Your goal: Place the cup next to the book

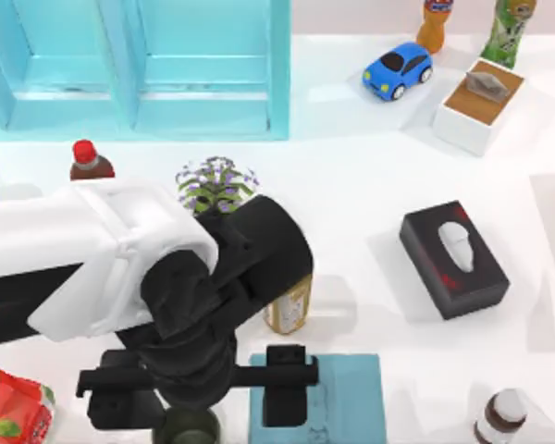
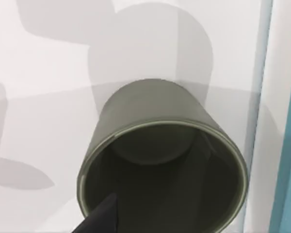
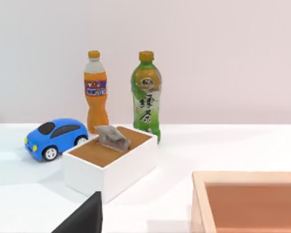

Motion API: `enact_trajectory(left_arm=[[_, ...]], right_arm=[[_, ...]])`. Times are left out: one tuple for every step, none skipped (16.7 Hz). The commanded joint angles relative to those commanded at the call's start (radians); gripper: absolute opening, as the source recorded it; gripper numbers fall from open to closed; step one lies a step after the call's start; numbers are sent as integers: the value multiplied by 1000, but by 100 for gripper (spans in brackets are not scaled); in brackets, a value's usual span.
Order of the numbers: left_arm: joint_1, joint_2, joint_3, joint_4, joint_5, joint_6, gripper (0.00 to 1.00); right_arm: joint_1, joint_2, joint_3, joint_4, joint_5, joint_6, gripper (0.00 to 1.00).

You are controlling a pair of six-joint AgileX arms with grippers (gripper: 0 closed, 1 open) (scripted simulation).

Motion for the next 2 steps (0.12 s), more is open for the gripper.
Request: enact_trajectory(left_arm=[[0, 0, 0, 0, 0, 0, 100], [0, 0, 0, 0, 0, 0, 100]], right_arm=[[0, 0, 0, 0, 0, 0, 100], [0, 0, 0, 0, 0, 0, 100]])
